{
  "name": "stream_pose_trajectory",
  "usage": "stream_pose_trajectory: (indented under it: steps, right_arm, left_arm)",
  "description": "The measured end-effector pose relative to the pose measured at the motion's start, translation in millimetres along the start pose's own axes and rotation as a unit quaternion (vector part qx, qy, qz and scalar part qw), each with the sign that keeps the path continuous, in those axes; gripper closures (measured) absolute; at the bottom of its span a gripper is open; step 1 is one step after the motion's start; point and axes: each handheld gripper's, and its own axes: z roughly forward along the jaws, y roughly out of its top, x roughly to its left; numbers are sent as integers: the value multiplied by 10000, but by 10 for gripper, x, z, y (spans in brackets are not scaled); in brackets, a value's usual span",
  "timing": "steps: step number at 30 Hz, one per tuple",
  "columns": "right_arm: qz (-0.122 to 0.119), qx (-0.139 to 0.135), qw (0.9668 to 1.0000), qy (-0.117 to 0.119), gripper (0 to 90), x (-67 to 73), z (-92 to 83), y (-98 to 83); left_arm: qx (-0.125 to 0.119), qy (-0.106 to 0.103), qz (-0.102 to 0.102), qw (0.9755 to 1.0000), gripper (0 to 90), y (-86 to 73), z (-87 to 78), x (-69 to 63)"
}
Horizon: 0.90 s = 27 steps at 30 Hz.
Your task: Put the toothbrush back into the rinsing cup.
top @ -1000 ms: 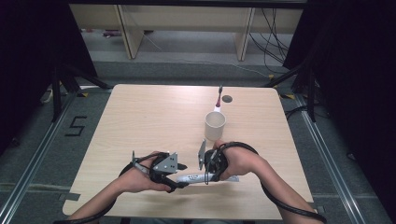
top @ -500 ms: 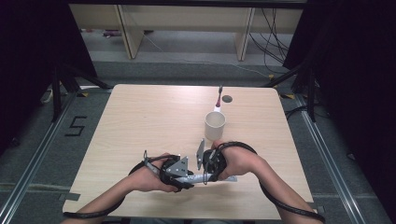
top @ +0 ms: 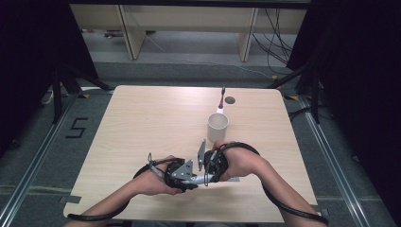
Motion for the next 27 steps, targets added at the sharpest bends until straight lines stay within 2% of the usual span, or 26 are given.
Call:
stream_pose_trajectory:
  steps: [1,2,3,4,5,6,7,10,11,12,13,16,17,19,21,22,24,25,26,27]
  right_arm:
    - [201,-30,9998,16,766,29,-11,14]
    - [219,-35,9998,26,764,29,-15,17]
    - [175,10,9998,59,761,20,-25,21]
    - [130,13,9999,21,756,20,-35,27]
    - [-87,72,9999,-85,752,-9,-43,29]
    - [-140,80,9998,-71,748,-17,-48,35]
    - [176,44,9998,-24,744,28,-56,48]
    - [90,72,9999,55,737,21,-68,66]
    - [272,51,9996,96,735,34,-70,66]
    - [-83,162,9998,-10,734,-11,-78,59]
    - [-107,169,9998,-65,733,-11,-83,60]
    - [-15,138,9999,-24,724,-7,-92,65]
    - [80,55,9999,26,721,6,-89,69]
    - [227,75,9997,61,714,30,-106,65]
    - [148,12,9999,56,706,17,-114,61]
    - [243,12,9997,33,701,26,-124,56]
    - [210,-44,9998,-29,691,-1,-131,42]
    - [23,-70,9999,-81,684,-29,-133,34]
    - [177,-45,9998,-64,677,-19,-151,32]
    - [151,-60,9998,-113,667,-34,-161,21]
  left_arm:
    - [6,14,9,10000,668,1,-3,-2]
    - [-18,-7,-35,10000,675,2,-6,-4]
    - [-32,21,-127,9999,683,1,-6,-17]
    - [-24,65,-87,9999,690,3,-14,-9]
    - [-37,90,-61,9999,697,4,-20,-3]
    - [-67,93,-79,9999,703,5,-19,-3]
    - [-48,105,-71,9999,707,10,-26,-4]
    - [-60,24,-143,9999,717,10,-36,-11]
    - [-75,-108,-124,9998,719,9,-31,-4]
    - [-98,-19,-127,9999,720,7,-37,-4]
    - [-114,96,-119,9998,722,7,-47,-2]
    - [-150,81,-65,9998,728,5,-53,7]
    - [-154,74,-60,9998,730,5,-56,8]
    - [-226,41,-72,9997,734,-1,-55,6]
    - [-289,61,-108,9995,738,-7,-56,3]
    - [-286,28,-123,9995,741,-10,-60,7]
    - [-361,70,-218,9991,744,-19,-64,-1]
    - [-386,203,-153,9989,746,-19,-74,10]
    - [-409,192,-176,9988,748,-22,-75,14]
    - [-477,193,-224,9984,749,-28,-74,11]
